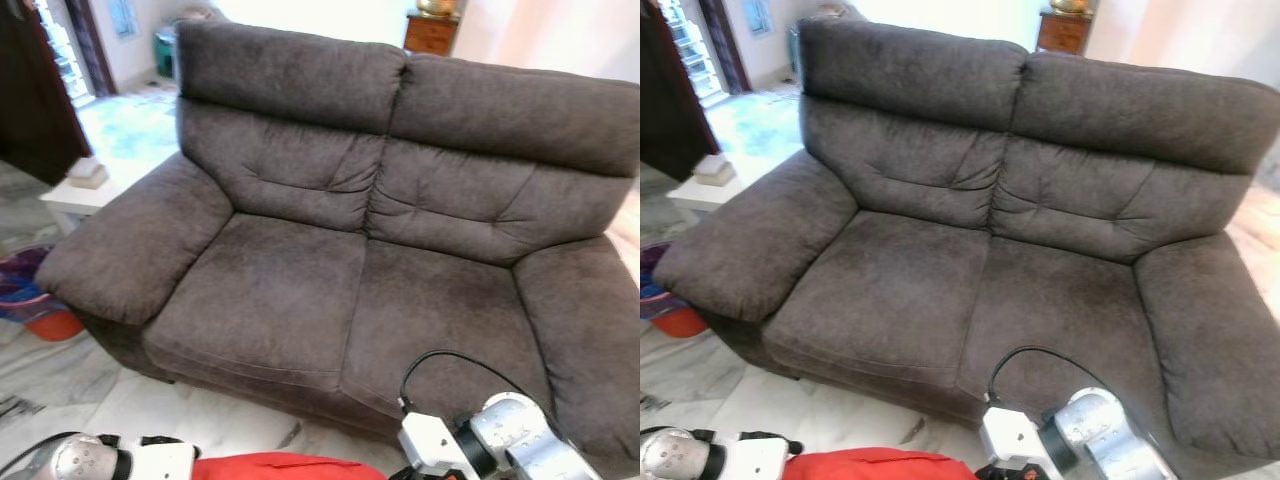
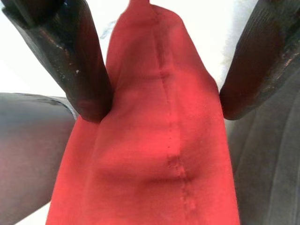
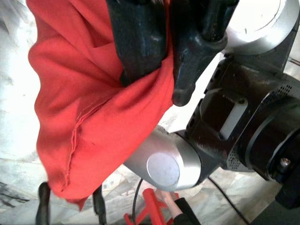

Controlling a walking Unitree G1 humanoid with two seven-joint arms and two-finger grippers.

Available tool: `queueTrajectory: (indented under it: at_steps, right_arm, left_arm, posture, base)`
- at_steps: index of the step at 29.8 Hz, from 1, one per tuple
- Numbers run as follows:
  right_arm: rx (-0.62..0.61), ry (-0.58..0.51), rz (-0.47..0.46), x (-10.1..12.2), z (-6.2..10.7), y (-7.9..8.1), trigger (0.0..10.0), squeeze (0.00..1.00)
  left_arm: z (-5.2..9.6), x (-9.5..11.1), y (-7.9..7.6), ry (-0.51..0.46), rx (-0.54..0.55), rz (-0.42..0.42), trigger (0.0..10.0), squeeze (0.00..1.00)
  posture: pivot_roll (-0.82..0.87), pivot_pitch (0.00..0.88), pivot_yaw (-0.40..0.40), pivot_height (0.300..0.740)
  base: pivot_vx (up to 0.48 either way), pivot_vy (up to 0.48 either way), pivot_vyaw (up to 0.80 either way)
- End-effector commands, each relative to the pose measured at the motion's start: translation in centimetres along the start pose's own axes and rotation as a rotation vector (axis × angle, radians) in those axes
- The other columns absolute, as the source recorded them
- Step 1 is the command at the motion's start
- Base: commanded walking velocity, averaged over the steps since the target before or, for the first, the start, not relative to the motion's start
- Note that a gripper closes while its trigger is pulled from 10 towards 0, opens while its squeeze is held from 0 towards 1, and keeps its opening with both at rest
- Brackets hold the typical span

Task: Move the pillow to the sofa from floor

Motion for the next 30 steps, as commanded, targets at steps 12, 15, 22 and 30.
queueTrajectory:
  at_steps: [12,15,22,30]
  right_arm:
    - [0.037,-0.07,0.105,2.6,0.1,0.4,10.0,0.0]
    - [0.044,-0.074,0.109,2.8,0.1,0.5,10.0,0.0]
    - [0.05,-0.079,0.119,3.2,0.1,0.7,10.0,0.0]
    - [0.049,-0.087,0.12,3.4,0.1,0.7,10.0,0.0]
  left_arm:
    - [-1.9,0.1,-1.2,0.031,-0.022,-0.019,10.0,0.0]
    - [-2.1,0.3,-0.9,0.025,0.025,-0.011,10.0,0.0]
    - [-2.9,0.6,-1.3,0.017,0.025,-0.009,10.0,0.0]
    - [-4.0,1.0,-2.2,0.006,0.022,0.038,0.0,0.0]
  posture:
    - [0.16,0.084,-0.094,0.74]
    - [0.16,0.089,-0.096,0.74]
    - [0.16,0.093,-0.098,0.74]
    - [0.15,0.093,-0.099,0.74]
  base:
    - [0.0,0.0,0.0]
    - [0.0,0.0,0.0]
    - [0.0,0.0,0.0]
    - [0.0,0.0,0.0]
Point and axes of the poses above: a point about 5 cm out from each wrist's last joint towards the gripper, its own z axis pointing back from the gripper into the wrist, its own x axis along the axis of the wrist's last joint, y = z × x, the point moved 1 cm from there along -z, pointing out of the wrist towards the gripper, and after that the axes turned 12 degrees about -z, right-handed, at the moved point
